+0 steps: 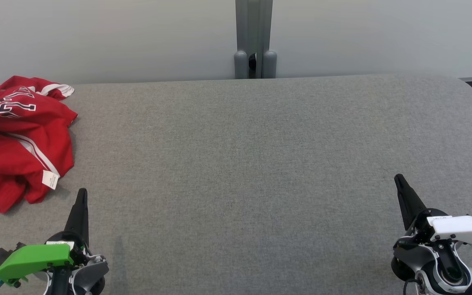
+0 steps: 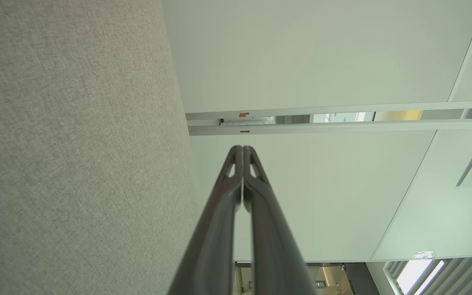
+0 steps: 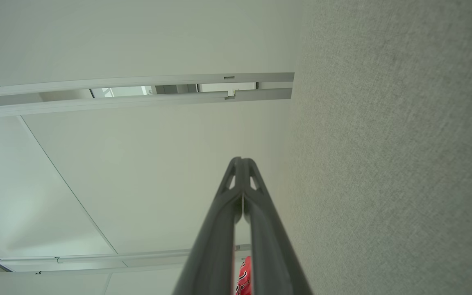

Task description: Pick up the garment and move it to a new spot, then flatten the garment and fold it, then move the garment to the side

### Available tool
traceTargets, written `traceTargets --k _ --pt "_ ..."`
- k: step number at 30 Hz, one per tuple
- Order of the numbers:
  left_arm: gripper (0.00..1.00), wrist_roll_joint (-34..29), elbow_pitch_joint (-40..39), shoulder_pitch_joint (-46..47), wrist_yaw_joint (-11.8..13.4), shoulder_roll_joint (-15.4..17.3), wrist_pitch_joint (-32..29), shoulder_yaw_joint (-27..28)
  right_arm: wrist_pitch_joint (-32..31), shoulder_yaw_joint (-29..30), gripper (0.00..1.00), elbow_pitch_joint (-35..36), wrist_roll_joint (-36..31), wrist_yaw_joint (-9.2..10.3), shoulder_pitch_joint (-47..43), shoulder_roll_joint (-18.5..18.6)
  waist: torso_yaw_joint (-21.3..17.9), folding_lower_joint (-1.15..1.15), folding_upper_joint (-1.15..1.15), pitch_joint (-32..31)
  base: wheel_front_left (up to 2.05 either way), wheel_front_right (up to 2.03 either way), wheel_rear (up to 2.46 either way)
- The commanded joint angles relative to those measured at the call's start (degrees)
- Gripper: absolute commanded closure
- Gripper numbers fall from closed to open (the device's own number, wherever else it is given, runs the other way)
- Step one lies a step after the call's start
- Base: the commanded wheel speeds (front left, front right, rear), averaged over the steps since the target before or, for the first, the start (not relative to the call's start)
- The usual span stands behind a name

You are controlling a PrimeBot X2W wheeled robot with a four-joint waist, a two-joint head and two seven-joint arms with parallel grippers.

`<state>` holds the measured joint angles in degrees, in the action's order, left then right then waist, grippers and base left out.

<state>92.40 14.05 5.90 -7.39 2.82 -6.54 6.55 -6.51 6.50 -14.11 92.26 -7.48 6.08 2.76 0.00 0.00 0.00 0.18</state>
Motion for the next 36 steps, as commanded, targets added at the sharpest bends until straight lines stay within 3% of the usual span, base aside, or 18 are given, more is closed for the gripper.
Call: traceTargets --k 1,36 --pt "1.00 0.0 -0.1 0.7 -0.3 0.1 -0.1 0.1 -0.2 0.1 1.00 0.2 0.3 -0.02 0.3 0.2 0.0 0.00 0.00 0.0 0.00 0.00 0.00" --pt "1.00 0.0 -0.1 0.7 -0.3 0.1 -0.1 0.1 -0.2 0.1 1.00 0.2 0.3 -0.02 0.3 0.2 0.0 0.00 0.00 0.0 0.00 0.00 0.00"
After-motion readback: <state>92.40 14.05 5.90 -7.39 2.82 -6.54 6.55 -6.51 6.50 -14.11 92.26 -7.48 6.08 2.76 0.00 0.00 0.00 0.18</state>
